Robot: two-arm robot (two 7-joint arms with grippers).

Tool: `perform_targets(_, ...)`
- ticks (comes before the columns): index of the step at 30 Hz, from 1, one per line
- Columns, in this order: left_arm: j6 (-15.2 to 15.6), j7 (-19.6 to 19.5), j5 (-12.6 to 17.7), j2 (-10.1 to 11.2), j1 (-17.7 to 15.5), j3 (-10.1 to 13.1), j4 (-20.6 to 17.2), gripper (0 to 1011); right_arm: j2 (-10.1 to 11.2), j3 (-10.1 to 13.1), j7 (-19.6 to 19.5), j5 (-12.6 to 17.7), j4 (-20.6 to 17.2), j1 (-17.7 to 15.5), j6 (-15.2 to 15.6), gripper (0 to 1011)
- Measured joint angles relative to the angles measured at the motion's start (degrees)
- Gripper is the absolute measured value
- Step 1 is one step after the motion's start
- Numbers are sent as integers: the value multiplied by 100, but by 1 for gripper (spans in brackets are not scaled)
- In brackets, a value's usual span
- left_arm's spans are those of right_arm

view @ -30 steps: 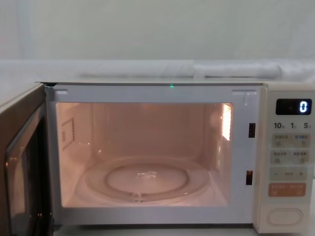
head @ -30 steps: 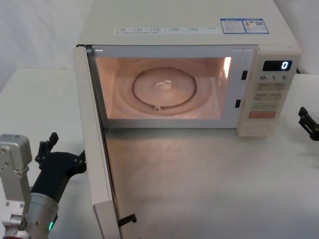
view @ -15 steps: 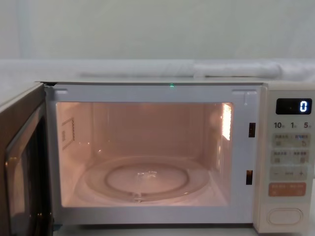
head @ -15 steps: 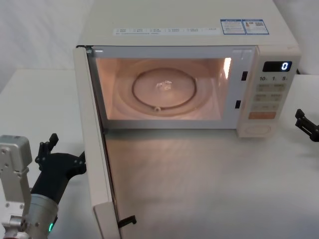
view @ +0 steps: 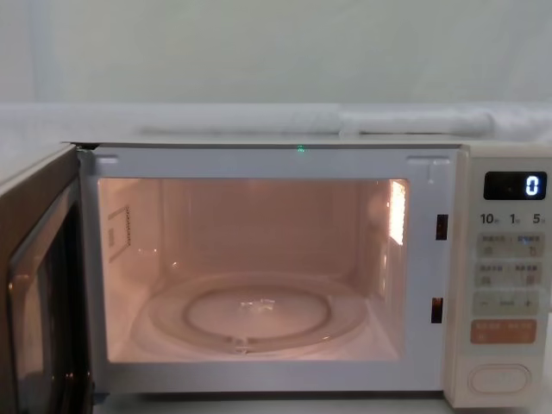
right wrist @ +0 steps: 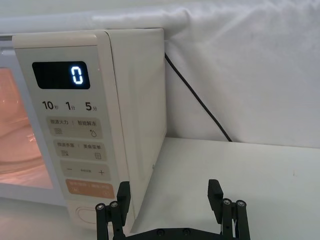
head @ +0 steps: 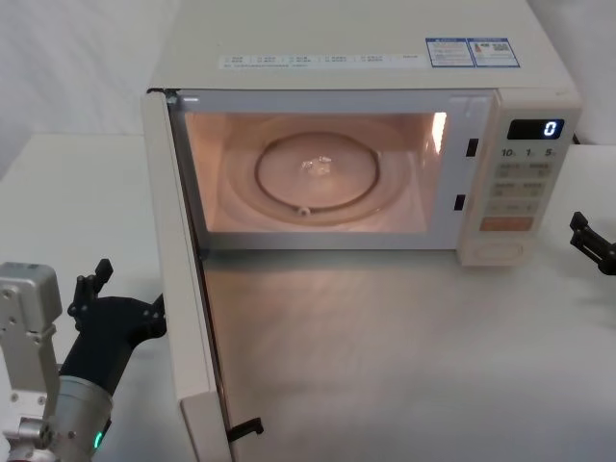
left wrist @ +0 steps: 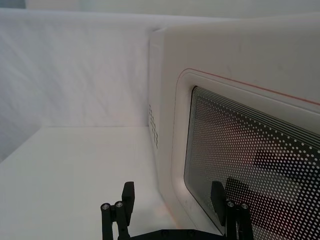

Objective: Press the button to open the microwave door with one hand; close the microwave door with the other hand.

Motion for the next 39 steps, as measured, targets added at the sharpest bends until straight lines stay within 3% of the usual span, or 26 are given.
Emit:
perform_targets(26, 0, 0, 0, 0, 0, 0, 0, 996, 0, 0, 1, 0, 0, 0, 0, 1002)
perform_targets(33, 0, 0, 0, 0, 0, 0, 0, 851, 0, 0, 1, 0, 0, 0, 0, 1002)
perform_targets(39, 0, 0, 0, 0, 0, 0, 0, 660, 0, 0, 0, 0, 0, 0, 0, 1002)
